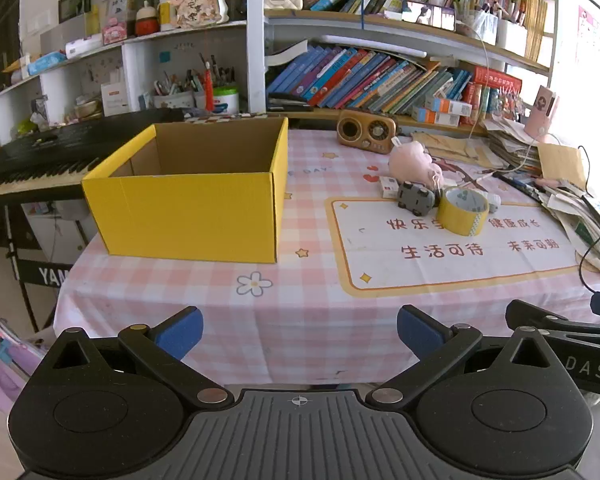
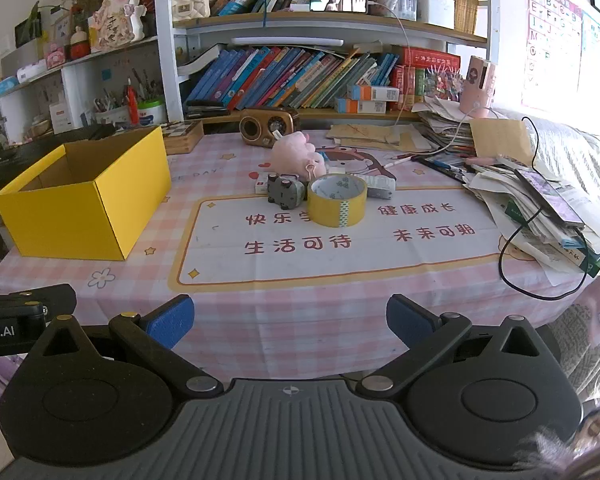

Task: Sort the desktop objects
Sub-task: 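Move both tools toward the tape roll and toy truck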

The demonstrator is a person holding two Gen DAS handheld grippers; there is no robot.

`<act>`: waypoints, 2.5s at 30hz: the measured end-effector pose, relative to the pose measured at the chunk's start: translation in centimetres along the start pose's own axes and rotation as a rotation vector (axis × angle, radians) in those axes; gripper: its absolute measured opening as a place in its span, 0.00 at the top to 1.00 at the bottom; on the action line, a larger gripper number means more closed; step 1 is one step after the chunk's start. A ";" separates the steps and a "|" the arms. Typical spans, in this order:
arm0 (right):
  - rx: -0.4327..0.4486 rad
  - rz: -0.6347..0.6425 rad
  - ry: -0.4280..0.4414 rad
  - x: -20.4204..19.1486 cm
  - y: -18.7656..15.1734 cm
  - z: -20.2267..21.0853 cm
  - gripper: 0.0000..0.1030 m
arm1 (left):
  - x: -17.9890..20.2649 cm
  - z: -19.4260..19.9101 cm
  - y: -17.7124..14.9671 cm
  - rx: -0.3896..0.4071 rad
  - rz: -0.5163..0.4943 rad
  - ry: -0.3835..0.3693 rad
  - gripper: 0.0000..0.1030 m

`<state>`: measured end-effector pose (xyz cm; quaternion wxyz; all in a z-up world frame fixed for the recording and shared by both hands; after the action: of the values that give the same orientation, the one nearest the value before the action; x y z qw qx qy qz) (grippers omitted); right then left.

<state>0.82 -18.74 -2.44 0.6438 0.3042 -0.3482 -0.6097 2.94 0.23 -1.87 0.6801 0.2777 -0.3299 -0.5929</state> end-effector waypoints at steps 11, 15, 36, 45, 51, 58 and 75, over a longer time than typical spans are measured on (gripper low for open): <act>-0.008 -0.005 -0.004 0.2 0.0 -0.7 0.00 | -0.3 0.0 0.2 0.001 0.005 0.002 0.00; -0.006 -0.002 0.000 0.3 0.0 -0.6 0.00 | -0.4 0.0 0.2 0.001 0.004 0.003 0.00; -0.001 -0.007 -0.008 0.3 0.2 -0.5 0.00 | 0.1 -0.1 0.1 -0.002 -0.021 -0.014 0.00; -0.006 -0.011 -0.024 0.7 0.2 -0.7 0.00 | 0.6 -0.4 0.3 -0.002 -0.030 -0.029 0.00; -0.007 -0.016 -0.031 1.0 0.1 -0.8 0.00 | 1.1 -0.6 0.3 -0.005 -0.041 -0.037 0.00; -0.009 -0.020 -0.032 1.3 0.2 -1.0 0.00 | 1.6 -1.0 0.4 -0.011 -0.049 -0.035 0.00; -0.028 -0.042 -0.041 3.3 0.6 -2.7 0.00 | 4.0 -2.9 0.9 -0.037 -0.085 -0.054 0.00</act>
<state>3.43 -22.06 -3.22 0.6276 0.2899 -0.3463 -0.6342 6.09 -3.60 -2.53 0.6502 0.2627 -0.3253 -0.6344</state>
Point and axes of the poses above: each gripper's, at about its wrist camera, not at the fingertips, and z roughly against the way its jaws point, x to its right, y to its top, the point moved 2 cm from there along -z, roughly the way its jaws point, and after that the axes turned 8 degrees about z, right-handed, at the moved point
